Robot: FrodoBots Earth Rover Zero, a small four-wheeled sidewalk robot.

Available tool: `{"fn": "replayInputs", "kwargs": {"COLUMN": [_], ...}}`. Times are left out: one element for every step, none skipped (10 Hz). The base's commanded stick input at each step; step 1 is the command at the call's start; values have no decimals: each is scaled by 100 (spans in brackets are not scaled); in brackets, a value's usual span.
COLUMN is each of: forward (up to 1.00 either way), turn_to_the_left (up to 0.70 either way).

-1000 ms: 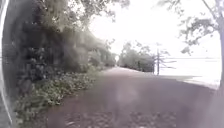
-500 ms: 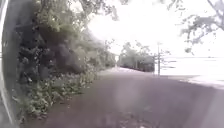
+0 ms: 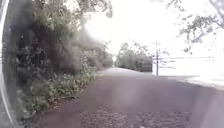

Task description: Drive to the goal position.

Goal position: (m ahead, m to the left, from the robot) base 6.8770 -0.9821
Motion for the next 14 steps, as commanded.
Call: {"fn": "replayInputs", "kwargs": {"forward": [70,70,70,70,70,70,70,70,70,70,70,70,70,70], "turn_to_the_left": [1,1,1,1,1,1,1,1,1,1,1,1,1,1]}}
